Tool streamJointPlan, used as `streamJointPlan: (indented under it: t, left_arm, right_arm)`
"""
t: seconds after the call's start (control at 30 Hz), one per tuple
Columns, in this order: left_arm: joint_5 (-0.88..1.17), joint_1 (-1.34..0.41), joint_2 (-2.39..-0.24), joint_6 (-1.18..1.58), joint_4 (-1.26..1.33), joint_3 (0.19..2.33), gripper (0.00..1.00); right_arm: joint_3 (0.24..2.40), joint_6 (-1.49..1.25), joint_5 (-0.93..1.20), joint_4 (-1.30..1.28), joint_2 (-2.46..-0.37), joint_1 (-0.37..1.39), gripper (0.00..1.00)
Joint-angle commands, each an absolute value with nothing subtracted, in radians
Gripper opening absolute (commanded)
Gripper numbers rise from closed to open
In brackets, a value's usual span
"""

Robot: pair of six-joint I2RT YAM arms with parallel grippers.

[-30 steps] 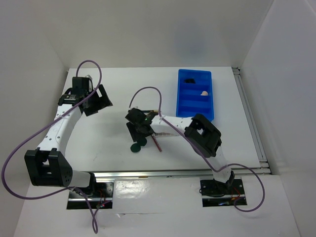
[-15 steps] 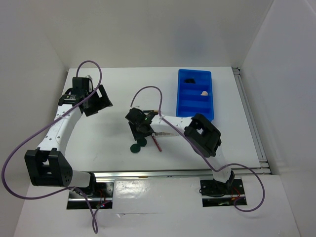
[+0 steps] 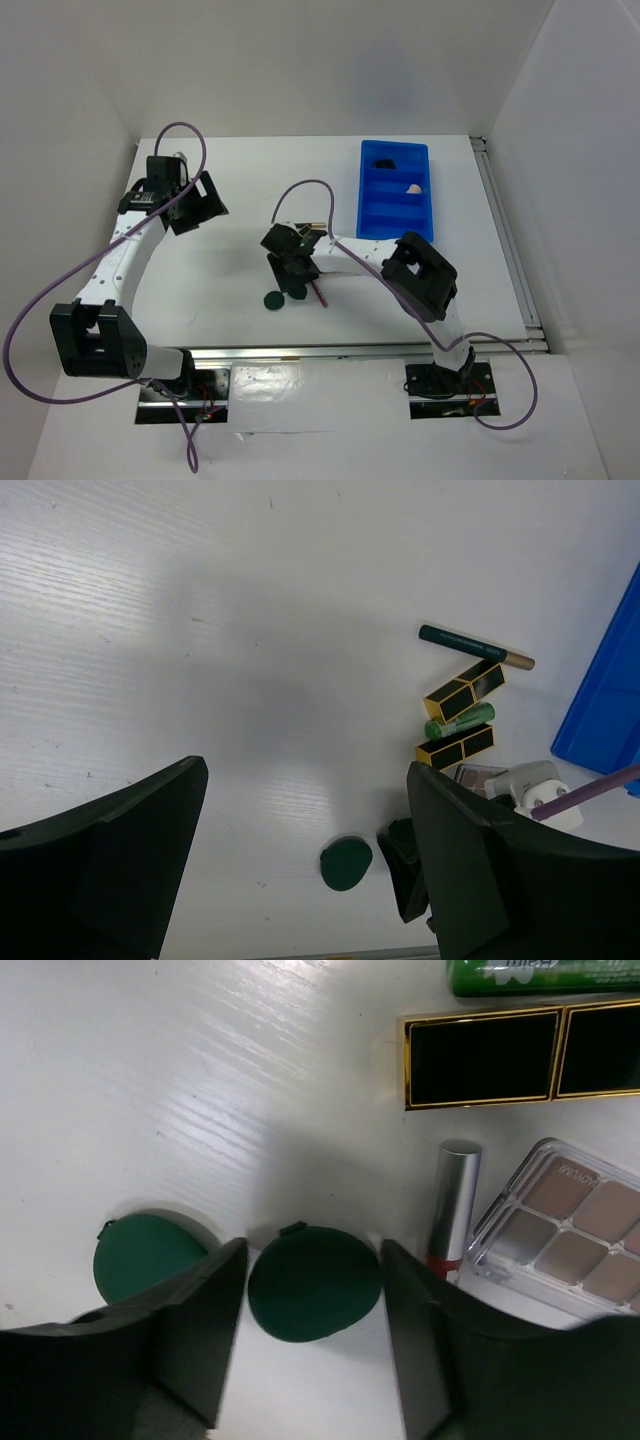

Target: Organize the makeup

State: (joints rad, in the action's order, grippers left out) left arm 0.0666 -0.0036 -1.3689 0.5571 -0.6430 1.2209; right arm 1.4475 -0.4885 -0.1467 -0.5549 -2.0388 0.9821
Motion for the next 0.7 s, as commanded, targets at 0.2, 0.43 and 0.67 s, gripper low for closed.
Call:
streamJointPlan:
  t: [0.2, 0.43, 0.67]
  left_arm:
    - [0.081, -0.002, -1.358, 0.565, -0.615, 1.226, 0.95]
    - [0.081, -0.002, -1.358, 0.565, -0.615, 1.226, 0.95]
    - [0.072, -0.002, -1.348, 0.565, -0.615, 1.235, 0.95]
  right_arm:
    - [1.439, -0.514, -0.152, -0.583, -1.987, 1.005, 0.39]
    - [1.448, -0.514, -0.173, -0.601, -1.948, 1.005, 0.0]
    - [1.555, -0.428, -0.273, -0.612, -1.839, 0.957, 0.0]
